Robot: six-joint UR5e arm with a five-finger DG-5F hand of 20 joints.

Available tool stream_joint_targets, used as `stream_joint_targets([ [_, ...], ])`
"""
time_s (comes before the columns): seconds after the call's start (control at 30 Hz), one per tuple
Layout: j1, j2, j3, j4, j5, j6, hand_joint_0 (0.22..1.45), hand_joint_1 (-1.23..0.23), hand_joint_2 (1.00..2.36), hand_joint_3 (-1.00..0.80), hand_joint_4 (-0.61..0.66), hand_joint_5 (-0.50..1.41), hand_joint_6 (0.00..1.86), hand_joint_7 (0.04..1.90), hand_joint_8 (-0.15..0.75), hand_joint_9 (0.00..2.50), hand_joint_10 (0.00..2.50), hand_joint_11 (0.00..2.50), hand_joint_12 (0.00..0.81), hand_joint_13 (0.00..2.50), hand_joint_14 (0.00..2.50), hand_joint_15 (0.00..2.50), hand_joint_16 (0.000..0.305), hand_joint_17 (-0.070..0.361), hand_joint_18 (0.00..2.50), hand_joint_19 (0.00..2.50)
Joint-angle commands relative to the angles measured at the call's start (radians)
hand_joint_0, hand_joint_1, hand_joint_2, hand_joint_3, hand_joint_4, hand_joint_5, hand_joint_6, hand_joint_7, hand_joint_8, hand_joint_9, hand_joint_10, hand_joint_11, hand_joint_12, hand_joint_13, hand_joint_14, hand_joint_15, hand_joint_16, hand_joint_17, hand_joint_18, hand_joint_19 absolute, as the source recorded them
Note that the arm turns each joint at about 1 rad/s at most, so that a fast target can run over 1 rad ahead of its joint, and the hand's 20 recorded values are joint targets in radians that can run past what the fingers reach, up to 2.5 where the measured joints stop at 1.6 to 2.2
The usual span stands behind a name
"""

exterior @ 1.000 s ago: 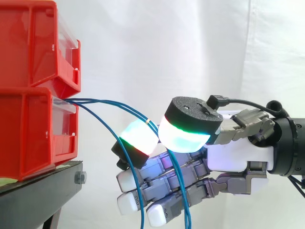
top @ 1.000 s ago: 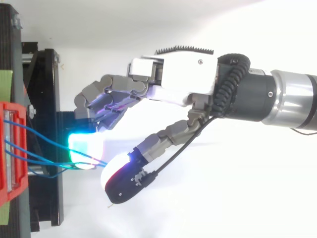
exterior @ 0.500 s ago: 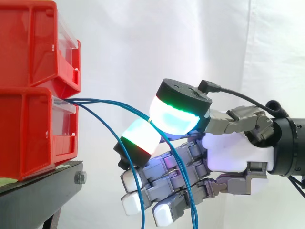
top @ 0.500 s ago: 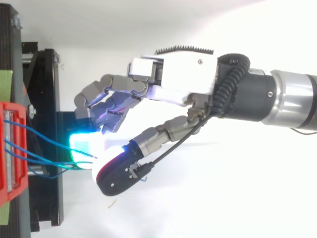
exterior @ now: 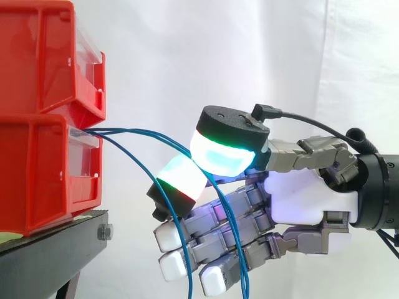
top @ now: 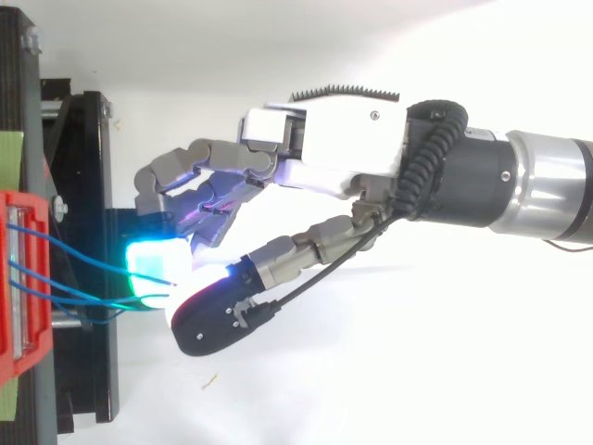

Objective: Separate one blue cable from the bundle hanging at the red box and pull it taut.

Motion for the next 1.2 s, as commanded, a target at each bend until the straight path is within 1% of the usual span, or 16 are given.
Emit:
stream_joint_targets([
  [0.0, 0.000, 0.000, 0.001, 0.000, 0.000, 0.000, 0.68, -0.63, 1.02, -0.12, 0.24, -0.12, 0.56, 1.28, 0.369, 0.73, 0.02, 0.68, 0.419, 0.72, 0.01, 0.45, 0.055, 0.123, 0.81, 0.44],
  [0.17, 0.000, 0.000, 0.000, 0.000, 0.000, 0.000, 0.67, -0.61, 1.02, -0.10, 0.23, -0.11, 0.53, 1.34, 0.374, 0.74, 0.01, 0.67, 0.424, 0.72, 0.02, 0.45, 0.056, 0.126, 0.81, 0.43],
  [0.4, 0.000, 0.000, 0.001, 0.000, 0.000, 0.000, 0.66, -0.59, 1.01, -0.11, 0.24, -0.11, 0.53, 1.33, 0.388, 0.75, 0.01, 0.65, 0.436, 0.71, 0.01, 0.45, 0.058, 0.131, 0.82, 0.42],
  [0.6, 0.000, 0.000, 0.000, 0.000, -0.002, 0.000, 0.65, -0.58, 1.01, -0.12, 0.24, -0.10, 0.50, 1.36, 0.390, 0.74, 0.01, 0.64, 0.441, 0.71, 0.01, 0.45, 0.059, 0.133, 0.81, 0.42],
  [0.73, 0.000, 0.001, 0.000, 0.000, -0.002, 0.000, 0.65, -0.58, 1.01, -0.13, 0.24, -0.11, 0.50, 1.32, 0.391, 0.73, 0.01, 0.63, 0.442, 0.71, 0.01, 0.45, 0.059, 0.134, 0.81, 0.42],
  [1.17, 0.000, 0.000, 0.000, 0.000, -0.002, 0.000, 0.64, -0.57, 1.01, -0.14, 0.26, -0.11, 0.50, 1.26, 0.390, 0.72, 0.01, 0.62, 0.445, 0.70, 0.01, 0.43, 0.060, 0.136, 0.80, 0.41],
])
